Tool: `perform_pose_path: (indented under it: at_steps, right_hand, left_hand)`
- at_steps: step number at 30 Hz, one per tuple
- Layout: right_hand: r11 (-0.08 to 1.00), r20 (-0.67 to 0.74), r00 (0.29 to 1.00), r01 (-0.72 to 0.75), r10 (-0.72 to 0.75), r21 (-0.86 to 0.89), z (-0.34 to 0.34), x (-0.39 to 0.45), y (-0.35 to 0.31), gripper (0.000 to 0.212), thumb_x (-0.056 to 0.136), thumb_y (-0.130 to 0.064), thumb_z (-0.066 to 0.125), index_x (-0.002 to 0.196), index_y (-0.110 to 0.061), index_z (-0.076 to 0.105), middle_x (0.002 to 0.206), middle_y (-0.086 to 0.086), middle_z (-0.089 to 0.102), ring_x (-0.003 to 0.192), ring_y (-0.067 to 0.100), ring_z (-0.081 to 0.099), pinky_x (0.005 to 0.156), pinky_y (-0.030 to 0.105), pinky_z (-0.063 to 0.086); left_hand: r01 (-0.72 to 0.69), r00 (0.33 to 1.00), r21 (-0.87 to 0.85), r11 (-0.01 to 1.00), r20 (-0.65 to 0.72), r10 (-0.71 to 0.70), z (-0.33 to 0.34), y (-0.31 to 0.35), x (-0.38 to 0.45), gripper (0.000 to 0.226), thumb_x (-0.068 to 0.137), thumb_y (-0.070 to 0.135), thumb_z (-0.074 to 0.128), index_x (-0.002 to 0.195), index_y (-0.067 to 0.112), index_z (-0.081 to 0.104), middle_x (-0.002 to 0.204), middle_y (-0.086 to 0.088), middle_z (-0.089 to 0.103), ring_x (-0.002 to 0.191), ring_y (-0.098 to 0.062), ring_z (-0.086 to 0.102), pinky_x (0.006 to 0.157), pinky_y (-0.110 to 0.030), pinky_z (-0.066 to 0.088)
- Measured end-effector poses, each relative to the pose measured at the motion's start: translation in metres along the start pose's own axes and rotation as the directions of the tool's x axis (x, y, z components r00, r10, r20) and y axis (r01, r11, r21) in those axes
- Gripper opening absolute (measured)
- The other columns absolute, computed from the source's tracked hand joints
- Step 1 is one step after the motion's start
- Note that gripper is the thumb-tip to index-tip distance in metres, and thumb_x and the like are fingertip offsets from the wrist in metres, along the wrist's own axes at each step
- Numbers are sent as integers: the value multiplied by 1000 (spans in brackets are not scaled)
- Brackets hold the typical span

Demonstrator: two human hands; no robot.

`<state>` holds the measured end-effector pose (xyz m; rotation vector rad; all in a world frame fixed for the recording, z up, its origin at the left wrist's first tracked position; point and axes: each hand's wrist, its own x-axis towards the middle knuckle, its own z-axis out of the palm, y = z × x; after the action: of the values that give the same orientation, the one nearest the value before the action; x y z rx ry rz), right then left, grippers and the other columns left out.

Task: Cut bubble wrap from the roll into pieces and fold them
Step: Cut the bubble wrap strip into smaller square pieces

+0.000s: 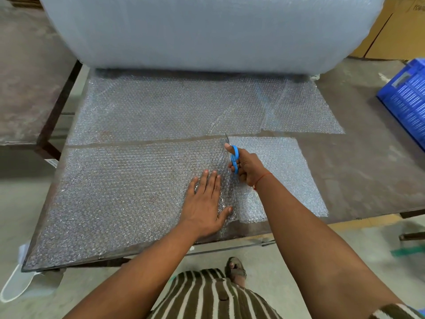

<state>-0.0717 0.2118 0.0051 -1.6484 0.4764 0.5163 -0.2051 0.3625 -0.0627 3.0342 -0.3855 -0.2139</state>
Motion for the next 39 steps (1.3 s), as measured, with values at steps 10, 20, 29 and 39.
perform_pose_path:
  at_steps: [10, 20, 29, 39]
  right_hand:
    - [1000, 7, 1000, -16, 16, 11, 1, 11, 3, 50, 83, -53, 89, 91, -6, 74, 78, 12, 71, 41, 9, 38, 38, 21, 28]
    - [999, 48, 998, 28, -27, -31, -4, -1, -5, 52, 85, -56, 85, 86, -6, 72, 66, 3, 66, 41, 7, 31, 42, 21, 24]
    - [960, 91, 964, 234, -250, 155, 1, -54, 21, 42, 88, -47, 82, 75, -8, 75, 70, 9, 66, 75, 25, 64, 74, 35, 48]
    - [923, -83, 939, 343, -334, 174, 53, -98, 112, 33, 94, -27, 83, 90, 6, 80, 75, 10, 73, 70, 16, 67, 81, 32, 59]
  left_hand:
    - [0, 1000, -16, 1000, -9, 0, 3, 0, 0, 96, 102, 75, 6, 170, 8, -10, 178, -14, -17, 163, -32, -25, 132, -57, -6]
    - [3, 1000, -48, 999, 9, -3, 2, -1, 0, 97, 102, 76, 6, 170, 9, -13, 178, -13, -19, 163, -31, -26, 132, -57, -7]
    - [-17, 1000, -259, 966, -9, 16, -24, -23, -1, 87, 106, 57, 29, 171, 13, -8, 181, -9, -3, 166, -25, -12, 132, -52, -11]
    - [251, 941, -269, 930, -159, -300, -37, -127, -68, 84, 105, 60, 24, 172, 10, 9, 177, -14, 21, 165, -30, 16, 133, -51, 12]
